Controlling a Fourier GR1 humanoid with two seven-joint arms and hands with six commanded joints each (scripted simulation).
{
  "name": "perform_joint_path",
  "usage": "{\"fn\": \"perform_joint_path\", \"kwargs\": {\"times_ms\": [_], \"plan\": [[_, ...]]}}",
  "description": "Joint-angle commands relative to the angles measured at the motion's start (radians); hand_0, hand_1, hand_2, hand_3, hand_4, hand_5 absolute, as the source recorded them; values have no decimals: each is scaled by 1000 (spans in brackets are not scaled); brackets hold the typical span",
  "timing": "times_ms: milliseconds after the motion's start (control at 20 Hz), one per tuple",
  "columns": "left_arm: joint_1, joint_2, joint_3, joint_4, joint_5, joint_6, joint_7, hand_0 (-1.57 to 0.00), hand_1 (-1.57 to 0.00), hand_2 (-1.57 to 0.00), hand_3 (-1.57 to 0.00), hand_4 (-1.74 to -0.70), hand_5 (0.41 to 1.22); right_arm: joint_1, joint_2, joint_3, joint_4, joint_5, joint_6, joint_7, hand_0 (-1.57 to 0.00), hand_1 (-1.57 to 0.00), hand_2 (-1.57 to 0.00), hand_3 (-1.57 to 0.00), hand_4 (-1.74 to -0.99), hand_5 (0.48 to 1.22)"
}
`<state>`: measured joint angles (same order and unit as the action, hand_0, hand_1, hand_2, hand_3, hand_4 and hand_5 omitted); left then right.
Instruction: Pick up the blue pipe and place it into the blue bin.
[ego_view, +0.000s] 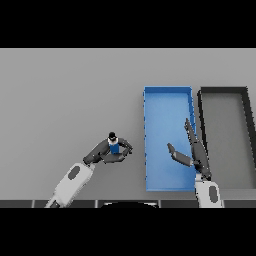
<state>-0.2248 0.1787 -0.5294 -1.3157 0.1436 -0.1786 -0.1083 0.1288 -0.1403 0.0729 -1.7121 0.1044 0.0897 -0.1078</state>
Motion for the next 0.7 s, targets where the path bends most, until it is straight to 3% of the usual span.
{"fn": "perform_joint_path", "kwargs": {"times_ms": [0, 100, 250, 450, 650], "plan": [[-4, 1, 7, 6, 4, -6, -7, -849, -945, -1013, -1003, -1481, 969, -15, 9, 4, 13, 4, -5, 13, 1, 1, 1, 1, -1261, 609], [10, -20, -9, 4, -8, 8, -45, -1109, -1170, -1214, -1162, -1572, 1060, -21, 9, 9, 20, 14, -4, 6, 1, 1, 1, 1, -1259, 614], [19, -3, -27, -22, -39, 41, -66, -1334, -1366, -1388, -1307, -1649, 1139, -29, 7, 4, 22, 7, -4, 7, 1, 1, 1, 1, -1255, 616], [11, -8, -34, -94, -26, 51, -96, -1474, -1487, -1496, -1403, -1699, 1187, -10, 0, 4, 18, 16, -5, -6, 1, 1, 1, 1, -1244, 623], [-24, -14, -45, -182, -9, 48, -66, -1531, -1537, -1540, -1439, -1717, 1207, -7, 2, 12, 8, 29, -10, -4, 1, 1, 1, 1, -1228, 629]]}}
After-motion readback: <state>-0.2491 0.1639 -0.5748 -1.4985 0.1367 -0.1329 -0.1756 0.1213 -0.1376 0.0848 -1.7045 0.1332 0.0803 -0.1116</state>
